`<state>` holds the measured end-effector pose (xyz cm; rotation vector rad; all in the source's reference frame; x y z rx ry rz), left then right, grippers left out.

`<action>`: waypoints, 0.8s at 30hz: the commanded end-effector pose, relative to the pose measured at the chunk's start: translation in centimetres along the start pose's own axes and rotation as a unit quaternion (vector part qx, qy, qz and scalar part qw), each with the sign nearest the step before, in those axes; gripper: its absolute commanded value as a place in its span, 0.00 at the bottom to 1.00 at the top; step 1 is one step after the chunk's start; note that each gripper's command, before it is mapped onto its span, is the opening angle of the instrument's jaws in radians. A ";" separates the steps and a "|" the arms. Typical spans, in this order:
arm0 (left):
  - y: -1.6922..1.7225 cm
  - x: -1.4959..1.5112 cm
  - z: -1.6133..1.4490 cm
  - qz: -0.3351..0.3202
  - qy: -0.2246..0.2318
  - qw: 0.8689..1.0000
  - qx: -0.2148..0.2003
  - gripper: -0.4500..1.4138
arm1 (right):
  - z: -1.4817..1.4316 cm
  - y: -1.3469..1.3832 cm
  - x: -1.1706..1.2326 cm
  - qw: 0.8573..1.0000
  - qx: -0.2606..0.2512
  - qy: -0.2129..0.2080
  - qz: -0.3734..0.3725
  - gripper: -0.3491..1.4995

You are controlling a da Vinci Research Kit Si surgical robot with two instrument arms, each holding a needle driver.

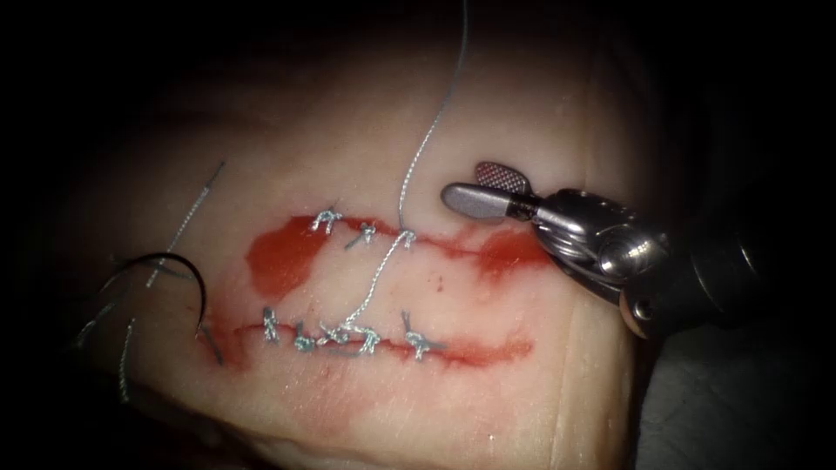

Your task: Wound Closure

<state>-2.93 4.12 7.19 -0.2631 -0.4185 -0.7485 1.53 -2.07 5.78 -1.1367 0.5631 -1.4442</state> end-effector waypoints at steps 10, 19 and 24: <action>0.06 -0.22 -0.11 -0.007 -0.033 0.999 -0.013 0.00 | 0.38 -0.01 0.12 0.997 -0.067 -0.022 0.027 0.92; -0.03 -0.31 -0.20 -0.006 -0.046 0.999 -0.009 0.00 | 0.49 0.03 0.14 0.997 -0.065 -0.024 0.027 0.94; -0.06 -0.34 -0.21 -0.006 -0.048 0.999 -0.007 0.00 | 0.54 0.04 0.14 0.997 -0.063 -0.026 0.028 0.95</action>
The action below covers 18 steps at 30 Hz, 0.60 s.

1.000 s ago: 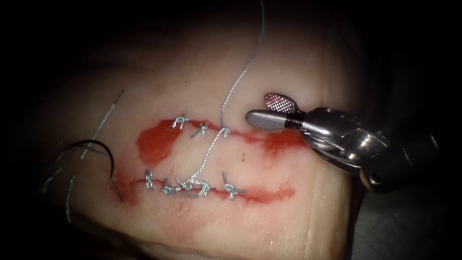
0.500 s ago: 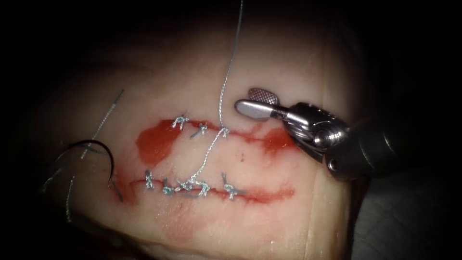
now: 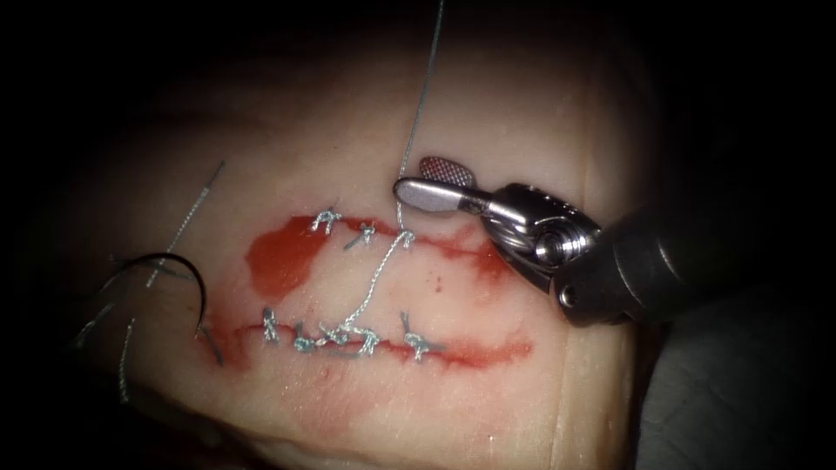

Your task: Wound Closure

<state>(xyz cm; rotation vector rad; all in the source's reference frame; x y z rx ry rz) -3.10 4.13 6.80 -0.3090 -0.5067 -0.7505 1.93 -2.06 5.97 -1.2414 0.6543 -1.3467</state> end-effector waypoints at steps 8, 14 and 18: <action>-0.04 -0.10 0.07 -0.002 -0.006 1.000 -0.002 0.00 | 0.35 -0.01 -0.08 1.000 0.011 -0.011 0.000 0.96; 0.00 -0.19 0.01 -0.006 -0.016 1.000 -0.005 0.00 | 0.53 -0.01 -0.09 1.000 0.012 -0.013 -0.021 0.96; 0.00 -0.22 -0.01 -0.008 -0.017 1.000 -0.006 0.00 | 0.56 -0.01 -0.09 1.000 0.013 -0.016 -0.021 0.96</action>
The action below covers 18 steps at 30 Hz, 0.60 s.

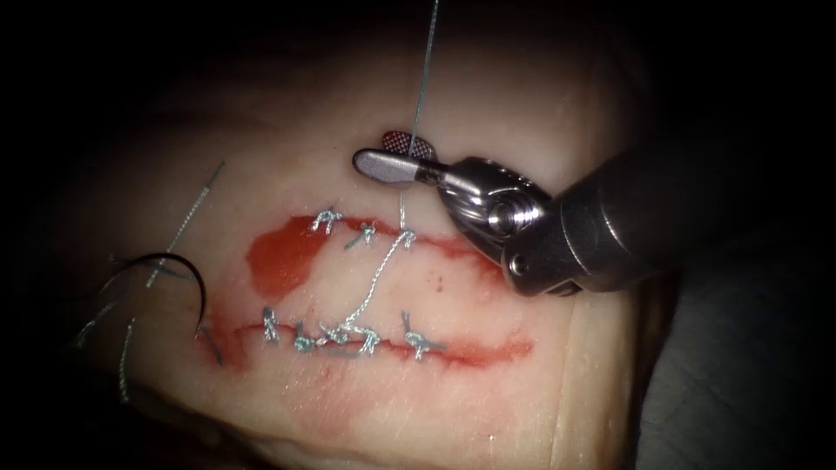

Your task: Wound Closure

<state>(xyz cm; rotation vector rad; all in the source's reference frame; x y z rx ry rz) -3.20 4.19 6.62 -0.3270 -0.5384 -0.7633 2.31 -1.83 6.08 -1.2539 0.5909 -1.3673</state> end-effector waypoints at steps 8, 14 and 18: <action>-0.03 -0.08 0.08 -0.001 -0.001 1.000 -0.003 0.00 | 0.22 -0.02 0.04 1.000 0.005 0.006 -0.007 0.96; -0.04 -0.10 0.07 -0.002 -0.006 1.000 -0.003 0.00 | 0.25 -0.03 0.14 1.000 0.006 0.016 -0.015 0.96; -0.04 -0.10 0.06 -0.001 -0.007 1.000 -0.001 0.00 | 0.27 -0.04 0.21 0.999 0.012 0.027 -0.023 0.96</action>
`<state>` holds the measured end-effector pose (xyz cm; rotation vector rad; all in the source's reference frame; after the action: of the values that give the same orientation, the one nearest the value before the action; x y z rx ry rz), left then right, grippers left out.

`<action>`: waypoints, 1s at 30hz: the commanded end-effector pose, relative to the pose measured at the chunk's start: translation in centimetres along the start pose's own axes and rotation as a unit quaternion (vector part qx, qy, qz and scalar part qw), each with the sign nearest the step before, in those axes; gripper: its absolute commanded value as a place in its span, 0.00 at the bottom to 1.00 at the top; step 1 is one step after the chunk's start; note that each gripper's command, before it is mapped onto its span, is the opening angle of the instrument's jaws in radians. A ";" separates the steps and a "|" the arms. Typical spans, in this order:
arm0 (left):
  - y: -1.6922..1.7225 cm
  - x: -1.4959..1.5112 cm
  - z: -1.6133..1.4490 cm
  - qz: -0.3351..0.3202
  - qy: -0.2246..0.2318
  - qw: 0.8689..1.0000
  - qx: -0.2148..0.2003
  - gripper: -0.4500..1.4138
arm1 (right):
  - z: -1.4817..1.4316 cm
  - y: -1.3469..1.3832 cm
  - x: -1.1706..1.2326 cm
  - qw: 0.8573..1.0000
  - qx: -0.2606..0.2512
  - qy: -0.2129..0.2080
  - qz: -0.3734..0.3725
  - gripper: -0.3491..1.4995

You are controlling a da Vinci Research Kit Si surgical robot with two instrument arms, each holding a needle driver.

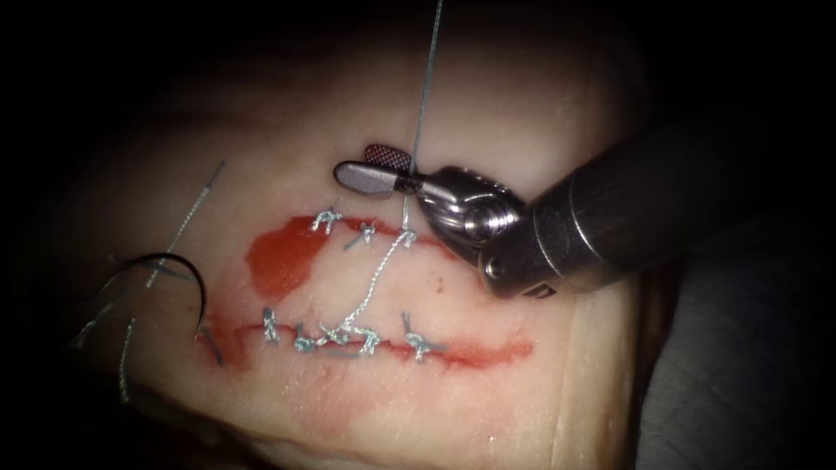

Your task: Wound Closure

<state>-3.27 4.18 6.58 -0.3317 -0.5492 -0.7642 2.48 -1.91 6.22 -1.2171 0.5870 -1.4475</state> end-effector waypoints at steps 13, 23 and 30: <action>0.00 -0.03 0.07 0.001 -0.005 1.000 0.002 0.00 | 0.11 0.02 0.09 1.000 -0.004 0.000 -0.003 0.87; -0.01 -0.03 0.07 0.002 -0.005 1.000 0.002 0.00 | 0.12 0.04 0.15 1.000 -0.007 0.001 -0.009 0.78; -0.05 -0.04 0.07 0.003 -0.007 1.000 0.002 0.00 | 0.11 0.03 0.19 1.000 -0.010 0.003 0.000 0.55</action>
<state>-3.32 4.14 6.57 -0.3320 -0.5617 -0.7541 2.52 -2.06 6.26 -1.2240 0.6070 -1.4510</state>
